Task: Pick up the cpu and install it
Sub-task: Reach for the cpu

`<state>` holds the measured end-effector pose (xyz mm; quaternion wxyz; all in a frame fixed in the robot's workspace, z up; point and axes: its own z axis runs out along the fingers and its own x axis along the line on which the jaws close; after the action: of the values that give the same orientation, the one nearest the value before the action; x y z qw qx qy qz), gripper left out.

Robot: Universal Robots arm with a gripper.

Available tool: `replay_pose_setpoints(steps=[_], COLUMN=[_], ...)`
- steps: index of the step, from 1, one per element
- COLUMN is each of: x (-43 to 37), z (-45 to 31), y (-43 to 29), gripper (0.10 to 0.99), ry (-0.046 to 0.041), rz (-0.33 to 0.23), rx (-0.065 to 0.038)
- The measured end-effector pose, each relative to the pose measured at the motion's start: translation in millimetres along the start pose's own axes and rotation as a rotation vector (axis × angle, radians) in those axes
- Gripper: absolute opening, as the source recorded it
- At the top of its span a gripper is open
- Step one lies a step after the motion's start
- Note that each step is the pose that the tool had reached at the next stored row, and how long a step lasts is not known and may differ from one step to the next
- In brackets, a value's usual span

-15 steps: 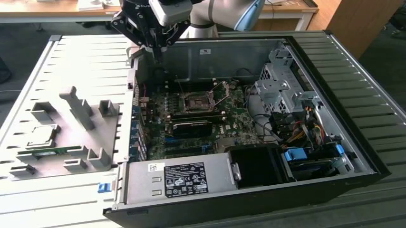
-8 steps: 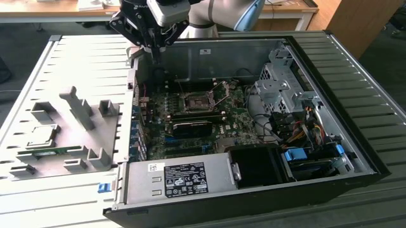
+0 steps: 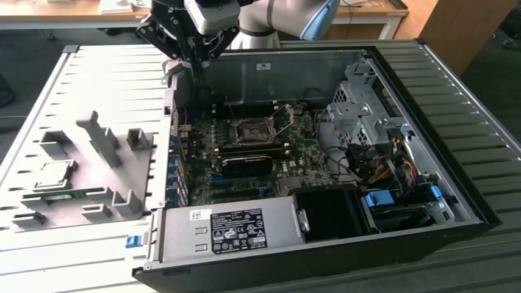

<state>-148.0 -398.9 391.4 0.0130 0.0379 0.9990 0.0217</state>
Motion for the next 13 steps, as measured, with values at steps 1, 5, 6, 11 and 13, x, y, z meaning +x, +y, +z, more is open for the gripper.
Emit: replay_pose_setpoints(steps=[1,5,6,11,13], x=[0.6,3.9,4.8,8.4,9.7], z=[0.0,0.2,0.2,0.6,0.7], y=[-0.1,-0.3,-0.4,-0.6,-0.8], gripper=[0.122,0.122,0.122,0.122,0.122], ry=[0.0,0.0,0.0,0.0,-0.0001], rz=[0.0,0.0,0.0,0.0,0.0], rx=[0.0,0.0,0.0,0.0,0.0])
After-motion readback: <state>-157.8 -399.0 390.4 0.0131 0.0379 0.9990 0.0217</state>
